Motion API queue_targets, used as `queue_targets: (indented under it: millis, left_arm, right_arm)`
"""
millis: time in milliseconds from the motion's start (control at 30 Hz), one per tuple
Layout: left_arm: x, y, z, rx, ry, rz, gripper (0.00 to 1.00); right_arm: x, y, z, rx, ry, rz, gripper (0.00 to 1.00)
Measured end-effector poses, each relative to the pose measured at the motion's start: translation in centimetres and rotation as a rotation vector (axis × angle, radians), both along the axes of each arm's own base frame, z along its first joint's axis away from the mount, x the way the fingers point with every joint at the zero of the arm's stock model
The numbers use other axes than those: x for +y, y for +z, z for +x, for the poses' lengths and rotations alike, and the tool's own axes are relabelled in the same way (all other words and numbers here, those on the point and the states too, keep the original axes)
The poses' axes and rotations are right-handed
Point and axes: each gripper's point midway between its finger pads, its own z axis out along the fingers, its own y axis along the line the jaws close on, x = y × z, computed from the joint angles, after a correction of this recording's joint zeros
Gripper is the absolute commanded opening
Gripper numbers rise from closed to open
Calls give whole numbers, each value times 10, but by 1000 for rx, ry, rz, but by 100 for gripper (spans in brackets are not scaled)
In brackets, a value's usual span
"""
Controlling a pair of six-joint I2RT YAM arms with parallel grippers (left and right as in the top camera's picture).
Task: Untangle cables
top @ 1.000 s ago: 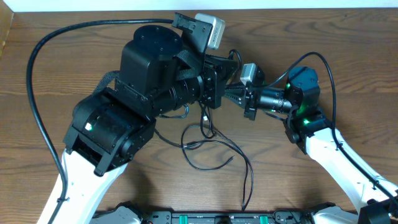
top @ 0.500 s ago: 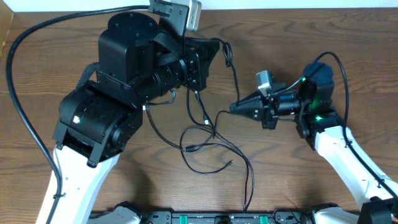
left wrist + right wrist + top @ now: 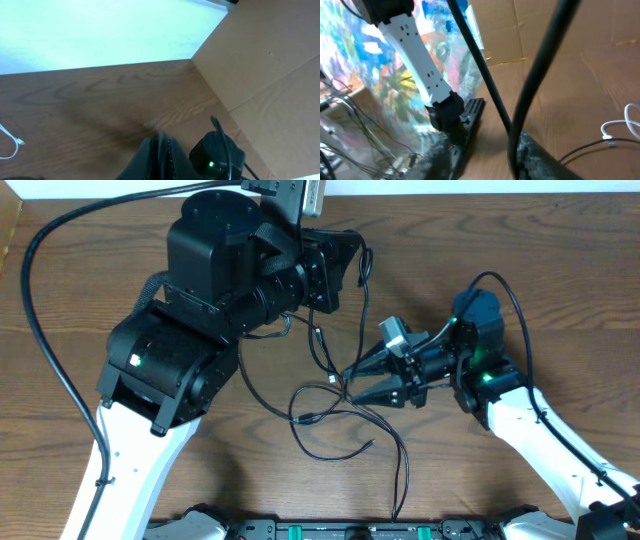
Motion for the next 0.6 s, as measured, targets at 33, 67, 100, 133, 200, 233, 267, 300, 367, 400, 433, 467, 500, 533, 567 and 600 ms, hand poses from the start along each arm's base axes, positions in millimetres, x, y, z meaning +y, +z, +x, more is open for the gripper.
queue_targets:
  millis: [33, 67, 100, 133, 200, 233, 267, 300, 367, 400, 433, 467, 500, 533, 567, 600]
  left_arm:
    - [0, 0, 0, 5, 3, -6, 8]
    - [0, 1, 0, 7, 4, -10, 8]
    - [0, 1, 0, 8, 6, -14, 8]
    - [0, 2, 0, 9, 7, -17, 8]
    - [0, 2, 1, 17, 11, -25, 8]
    - [0, 2, 1, 19, 13, -28, 8]
    - [0, 2, 1, 21, 14, -30, 8]
    - [0, 2, 1, 21, 14, -31, 8]
    - [0, 2, 1, 22, 14, -33, 8]
    - [0, 2, 1, 22, 15, -33, 8]
    - [0, 2, 1, 22, 15, -33, 8]
    - [0, 2, 1, 23, 15, -32, 8]
    - [0, 2, 1, 23, 15, -32, 8]
    - [0, 2, 1, 22, 15, -33, 8]
    - [0, 2, 1, 22, 15, -33, 8]
    - [0, 2, 1, 22, 15, -33, 8]
  right_arm:
    - [2, -1, 0, 1, -3, -4, 57]
    - [4, -1, 0, 0, -9, -8, 60]
    - [7, -2, 0, -3, -16, -11, 63]
    - [10, -3, 1, -3, -26, -17, 67]
    - [15, -5, 2, -8, -43, -26, 70]
    - [17, -6, 2, -11, -52, -30, 68]
    - [20, -8, 3, -7, -64, -40, 60]
    - [22, -9, 3, -5, -74, -48, 52]
    - [26, -13, 5, 13, -94, -68, 46]
    - [27, -17, 6, 27, -110, -85, 46]
    - [28, -21, 7, 43, -126, -103, 43]
    - [29, -26, 9, 62, -147, -125, 39]
    - [29, -34, 12, 81, -173, -157, 34]
    - [28, -40, 14, 94, -196, -182, 31]
    - [27, -46, 17, 103, -220, -208, 25]
    - [26, -51, 19, 104, -238, -226, 21]
